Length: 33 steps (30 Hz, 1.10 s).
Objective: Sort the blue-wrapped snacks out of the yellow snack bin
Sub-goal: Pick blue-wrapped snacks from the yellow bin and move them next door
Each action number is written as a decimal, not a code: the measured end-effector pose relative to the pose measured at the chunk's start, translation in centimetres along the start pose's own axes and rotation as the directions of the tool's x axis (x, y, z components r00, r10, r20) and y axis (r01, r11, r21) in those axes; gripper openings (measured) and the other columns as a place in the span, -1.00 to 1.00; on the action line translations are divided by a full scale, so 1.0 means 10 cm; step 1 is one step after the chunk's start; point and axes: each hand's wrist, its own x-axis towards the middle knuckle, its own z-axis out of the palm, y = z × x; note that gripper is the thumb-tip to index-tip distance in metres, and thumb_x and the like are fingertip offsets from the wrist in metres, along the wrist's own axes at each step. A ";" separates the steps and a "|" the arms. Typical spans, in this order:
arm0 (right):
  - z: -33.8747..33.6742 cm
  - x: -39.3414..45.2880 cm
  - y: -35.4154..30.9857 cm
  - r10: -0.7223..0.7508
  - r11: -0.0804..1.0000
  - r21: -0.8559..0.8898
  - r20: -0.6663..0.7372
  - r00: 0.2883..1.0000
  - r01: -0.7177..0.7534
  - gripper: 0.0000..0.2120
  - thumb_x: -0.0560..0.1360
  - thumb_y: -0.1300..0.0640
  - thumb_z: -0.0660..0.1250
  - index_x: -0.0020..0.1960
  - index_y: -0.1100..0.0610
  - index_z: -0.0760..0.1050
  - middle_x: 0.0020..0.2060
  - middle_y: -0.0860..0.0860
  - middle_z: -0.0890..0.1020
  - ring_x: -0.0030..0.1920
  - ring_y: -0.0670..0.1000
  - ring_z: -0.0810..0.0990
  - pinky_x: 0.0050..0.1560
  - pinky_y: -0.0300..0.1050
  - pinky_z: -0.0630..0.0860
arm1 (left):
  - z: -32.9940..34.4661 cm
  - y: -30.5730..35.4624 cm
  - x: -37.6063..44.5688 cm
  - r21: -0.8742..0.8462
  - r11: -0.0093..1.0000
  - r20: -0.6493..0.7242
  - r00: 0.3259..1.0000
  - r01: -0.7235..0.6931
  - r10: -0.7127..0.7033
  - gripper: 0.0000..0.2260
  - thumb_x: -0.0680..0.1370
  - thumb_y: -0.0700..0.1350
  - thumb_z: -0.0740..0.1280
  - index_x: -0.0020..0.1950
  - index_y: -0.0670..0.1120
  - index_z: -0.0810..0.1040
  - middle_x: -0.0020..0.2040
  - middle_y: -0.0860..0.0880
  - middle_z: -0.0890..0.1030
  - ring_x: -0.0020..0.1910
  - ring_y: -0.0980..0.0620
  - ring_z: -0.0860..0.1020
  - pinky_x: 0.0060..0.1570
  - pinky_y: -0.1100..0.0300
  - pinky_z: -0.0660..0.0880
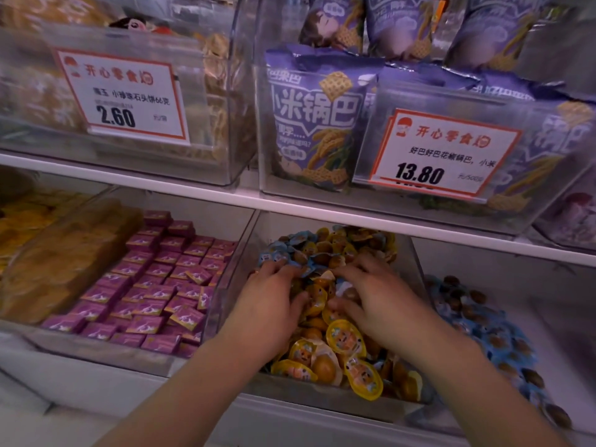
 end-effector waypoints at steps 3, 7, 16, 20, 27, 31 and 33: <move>-0.08 0.03 0.05 0.019 0.991 0.130 -0.030 0.999 -0.015 -0.69 0.57 0.06 0.34 0.30 -0.04 0.53 0.13 0.03 0.49 0.15 0.07 0.51 0.11 -0.11 0.46 | -0.05 -0.05 0.00 -0.078 0.997 0.032 0.999 0.023 -0.021 -0.57 0.49 -0.11 0.41 0.35 0.12 0.51 0.31 0.02 0.46 0.26 -0.02 0.50 0.25 0.19 0.42; -0.15 0.05 0.11 0.073 0.978 0.203 -0.126 0.989 -0.046 -0.79 0.54 0.20 0.32 0.13 0.01 0.60 0.00 0.02 0.58 0.03 0.05 0.60 0.01 -0.11 0.52 | -0.06 -0.01 -0.02 -0.265 0.963 -0.067 0.995 0.048 -0.068 -0.67 0.43 -0.21 0.41 0.11 0.13 0.62 0.07 0.09 0.60 0.05 0.09 0.60 0.07 0.22 0.53; 0.04 0.28 0.05 0.012 1.000 -0.023 0.062 0.998 -0.010 -0.55 0.61 0.07 0.18 0.46 -0.23 0.32 0.30 0.06 0.29 0.33 0.20 0.32 0.25 0.07 0.44 | -0.17 0.11 0.02 -0.895 0.421 0.013 0.950 0.151 -0.313 -0.77 0.48 -0.31 0.44 0.02 -0.01 0.68 -0.10 -0.01 0.72 -0.06 0.03 0.69 -0.15 0.23 0.59; 0.11 0.33 0.10 0.030 0.999 0.029 0.098 0.995 -0.033 -0.58 0.62 -0.10 0.21 0.47 -0.21 0.32 0.25 0.05 0.27 0.24 0.18 0.40 0.21 0.02 0.42 | -0.20 0.13 0.00 -0.939 0.293 0.084 0.945 0.182 -0.315 -0.78 0.49 -0.34 0.42 0.06 -0.08 0.66 -0.04 -0.13 0.71 -0.01 -0.11 0.69 0.03 0.00 0.62; 0.17 0.32 0.04 -0.018 1.000 0.005 -0.059 0.998 0.018 -0.84 0.61 0.06 0.23 0.18 0.00 0.47 0.20 0.05 0.34 0.15 0.17 0.47 0.08 0.10 0.50 | -0.22 0.15 0.01 -0.966 0.163 0.142 0.941 0.199 -0.308 -0.77 0.52 -0.35 0.39 0.13 -0.13 0.62 -0.03 -0.15 0.70 -0.06 -0.09 0.70 -0.15 0.16 0.62; 0.13 0.30 0.08 0.019 0.987 0.163 -0.140 0.990 0.004 -0.81 0.62 0.11 0.24 0.21 0.05 0.51 0.16 -0.01 0.42 0.10 0.08 0.53 0.00 -0.12 0.44 | -0.21 0.15 0.01 -0.967 0.167 0.133 0.940 0.193 -0.315 -0.78 0.51 -0.34 0.40 0.12 -0.12 0.62 -0.03 -0.14 0.70 -0.08 -0.07 0.70 -0.16 0.17 0.62; 0.04 0.25 0.06 0.109 0.939 0.342 -0.188 0.976 -0.039 -0.80 0.64 0.10 0.22 0.22 0.02 0.51 0.07 -0.06 0.48 0.08 0.00 0.54 -0.02 -0.19 0.38 | -0.20 0.14 0.01 -0.964 0.186 0.126 0.939 0.193 -0.319 -0.78 0.51 -0.33 0.40 0.11 -0.11 0.63 -0.02 -0.14 0.71 -0.07 -0.07 0.70 -0.11 0.10 0.62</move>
